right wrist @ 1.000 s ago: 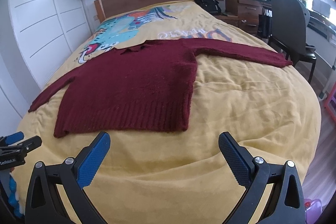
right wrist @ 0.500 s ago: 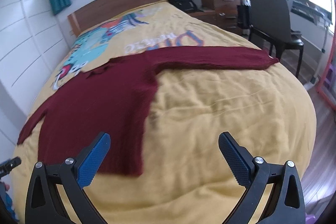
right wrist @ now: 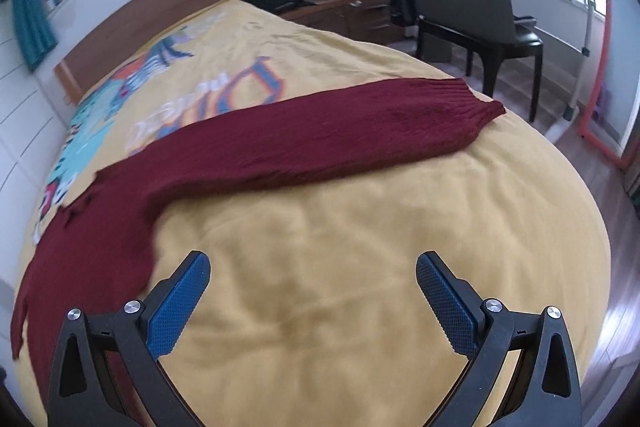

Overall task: Fold small clothes
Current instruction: 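Reach the right tool to a sweater sleeve cuff and close on it, then carry the held sleeve across the sweater body and open the right tool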

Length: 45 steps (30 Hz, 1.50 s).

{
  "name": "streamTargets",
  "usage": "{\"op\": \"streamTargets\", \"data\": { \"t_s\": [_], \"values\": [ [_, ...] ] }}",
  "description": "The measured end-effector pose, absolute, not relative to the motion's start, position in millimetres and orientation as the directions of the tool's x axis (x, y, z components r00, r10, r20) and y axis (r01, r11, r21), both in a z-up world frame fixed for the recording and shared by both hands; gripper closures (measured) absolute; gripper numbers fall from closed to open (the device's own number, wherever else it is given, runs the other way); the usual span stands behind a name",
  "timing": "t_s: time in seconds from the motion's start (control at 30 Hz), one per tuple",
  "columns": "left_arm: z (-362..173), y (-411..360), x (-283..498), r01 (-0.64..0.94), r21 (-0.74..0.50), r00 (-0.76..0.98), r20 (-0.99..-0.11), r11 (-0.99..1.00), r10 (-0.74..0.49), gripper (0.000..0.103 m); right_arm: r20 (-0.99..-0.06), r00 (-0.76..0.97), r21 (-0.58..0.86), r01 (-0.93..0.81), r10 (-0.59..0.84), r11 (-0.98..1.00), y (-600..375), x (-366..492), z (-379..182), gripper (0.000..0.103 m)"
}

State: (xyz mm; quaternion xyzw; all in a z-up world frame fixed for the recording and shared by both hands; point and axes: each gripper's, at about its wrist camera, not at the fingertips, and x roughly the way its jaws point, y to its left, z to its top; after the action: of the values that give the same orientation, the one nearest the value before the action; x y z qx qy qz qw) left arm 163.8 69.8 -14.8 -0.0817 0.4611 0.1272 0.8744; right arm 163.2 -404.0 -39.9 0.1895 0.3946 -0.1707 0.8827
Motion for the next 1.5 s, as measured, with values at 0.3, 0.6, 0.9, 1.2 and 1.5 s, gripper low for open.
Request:
{"op": "streamTargets", "data": {
  "t_s": [0.3, 0.6, 0.9, 1.2, 1.5],
  "values": [
    [-30.6, 73.0, 186.6, -0.319, -0.003, 0.504, -0.848, 0.948, 0.167, 0.001, -0.796, 0.589, 0.255, 0.538, -0.142, 0.804, -469.7, 202.0, -76.2, 0.002],
    [-46.2, 70.3, 197.8, -0.318, -0.003, 0.477, -0.865, 0.948, 0.157, 0.001, -0.788, 0.603, 0.331, 0.586, -0.125, 0.740, -520.2, 214.2, -87.1, 0.025],
    [-53.5, 67.5, 202.0, -0.312, 0.001, 0.460, -0.875, 0.950, 0.151, 0.001, -0.755, 0.648, 0.448, 0.620, -0.098, 0.644, -561.7, 223.0, -93.1, 0.050],
    [-60.5, 66.1, 202.7, -0.305, 0.003, 0.445, -0.884, 0.952, 0.146, 0.001, -0.729, 0.680, 0.521, 0.627, -0.079, 0.579, -587.8, 235.3, -94.5, 0.089],
    [-64.2, 67.4, 203.2, -0.302, -0.012, 0.442, -0.887, 0.953, 0.130, 0.001, -0.696, 0.716, 0.541, 0.573, -0.055, 0.616, -581.7, 248.8, -74.9, 0.094]
  ]
}}
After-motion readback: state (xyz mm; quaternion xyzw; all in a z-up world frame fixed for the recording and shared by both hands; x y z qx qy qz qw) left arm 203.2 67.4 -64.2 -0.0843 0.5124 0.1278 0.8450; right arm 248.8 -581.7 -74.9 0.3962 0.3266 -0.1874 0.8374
